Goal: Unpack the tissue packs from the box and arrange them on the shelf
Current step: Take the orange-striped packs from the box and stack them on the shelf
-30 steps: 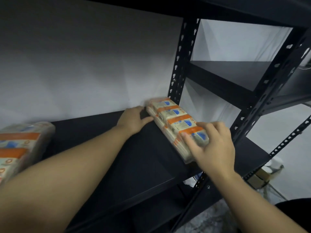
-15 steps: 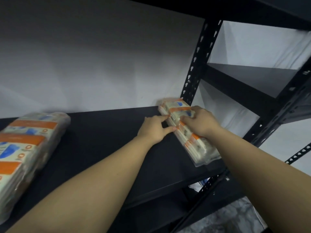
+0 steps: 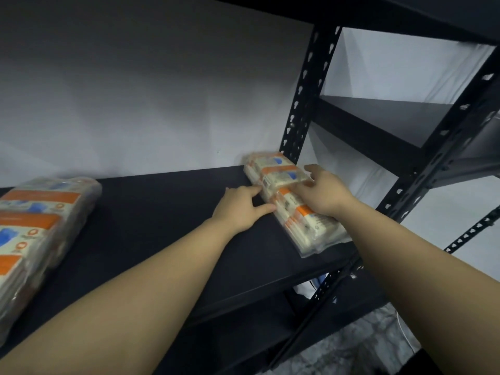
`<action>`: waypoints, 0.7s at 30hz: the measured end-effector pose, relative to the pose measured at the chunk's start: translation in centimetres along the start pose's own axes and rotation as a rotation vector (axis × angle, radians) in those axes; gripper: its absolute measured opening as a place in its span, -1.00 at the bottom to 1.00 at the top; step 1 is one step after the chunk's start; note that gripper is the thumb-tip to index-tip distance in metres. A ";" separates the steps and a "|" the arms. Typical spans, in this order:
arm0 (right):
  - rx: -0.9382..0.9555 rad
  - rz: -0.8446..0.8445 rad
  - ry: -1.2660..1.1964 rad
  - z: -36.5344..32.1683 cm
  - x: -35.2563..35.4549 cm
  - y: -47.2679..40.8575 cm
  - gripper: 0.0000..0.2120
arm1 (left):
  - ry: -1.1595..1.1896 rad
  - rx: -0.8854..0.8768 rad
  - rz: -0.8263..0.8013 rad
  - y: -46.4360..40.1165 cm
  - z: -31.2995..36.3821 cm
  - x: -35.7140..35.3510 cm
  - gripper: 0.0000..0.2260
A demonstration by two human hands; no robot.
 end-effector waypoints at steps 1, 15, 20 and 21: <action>-0.012 0.014 0.006 0.5 0.1 0.4 -0.49 | 0.013 0.000 -0.007 0.6 0.1 -0.4 -0.27; -0.060 0.090 -0.045 2.1 0.1 3.0 -0.51 | -0.061 0.054 -0.109 5.1 3.9 -1.8 -0.21; -0.026 0.041 0.003 1.2 0.1 4.1 -0.51 | -0.086 0.059 -0.116 5.3 3.8 -1.7 -0.21; -0.011 0.026 0.030 0.9 0.1 4.5 -0.50 | -0.100 0.053 -0.113 5.4 3.8 -1.6 -0.21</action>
Point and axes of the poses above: each hand's wrist, its own y-axis away from the middle knuckle, its own x-axis out of the back of the hand, z = x × y, the point moved 8 cm from there along -y, towards the middle knuckle, and after that the axes turned 3 degrees about -z, right-handed, at the moved point
